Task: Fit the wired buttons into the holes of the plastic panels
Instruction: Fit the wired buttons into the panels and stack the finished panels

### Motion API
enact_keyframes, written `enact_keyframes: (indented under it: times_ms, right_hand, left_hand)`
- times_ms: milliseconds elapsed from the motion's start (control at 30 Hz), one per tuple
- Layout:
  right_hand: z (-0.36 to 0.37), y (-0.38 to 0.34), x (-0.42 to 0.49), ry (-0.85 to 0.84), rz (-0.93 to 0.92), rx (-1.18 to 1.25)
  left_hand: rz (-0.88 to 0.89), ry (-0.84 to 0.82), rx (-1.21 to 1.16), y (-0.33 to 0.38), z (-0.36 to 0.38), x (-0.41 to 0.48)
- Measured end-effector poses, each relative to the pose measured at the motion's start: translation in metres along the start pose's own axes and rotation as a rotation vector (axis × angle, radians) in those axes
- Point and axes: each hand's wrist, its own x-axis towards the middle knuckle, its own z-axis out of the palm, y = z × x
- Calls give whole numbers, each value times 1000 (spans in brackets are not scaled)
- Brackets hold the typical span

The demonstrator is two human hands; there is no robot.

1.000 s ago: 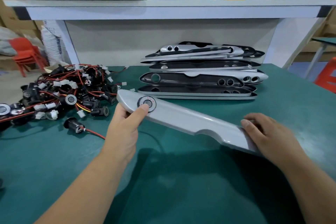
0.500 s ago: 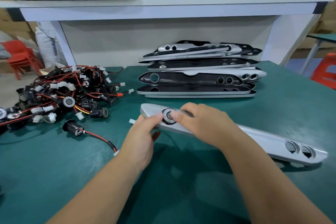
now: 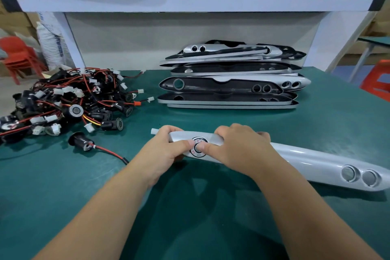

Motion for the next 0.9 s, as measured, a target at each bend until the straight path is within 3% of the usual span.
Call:
enact_keyframes:
  times_ms: [200,367,533,900]
  right_hand:
    - [2,-2,0,-24,20,-32]
    - [5,-1,-3,10,-25,-50]
    - [3,4,-1,-90,-81,-5]
    - [5,-2,-3,52,-53,3]
  left_hand:
    - [27,11,168,-5,0,1]
    - [34,44,121,-3,3,-1]
    - [4,44,79,-4,4,-3]
    - [67,113,249,-4,4,-4]
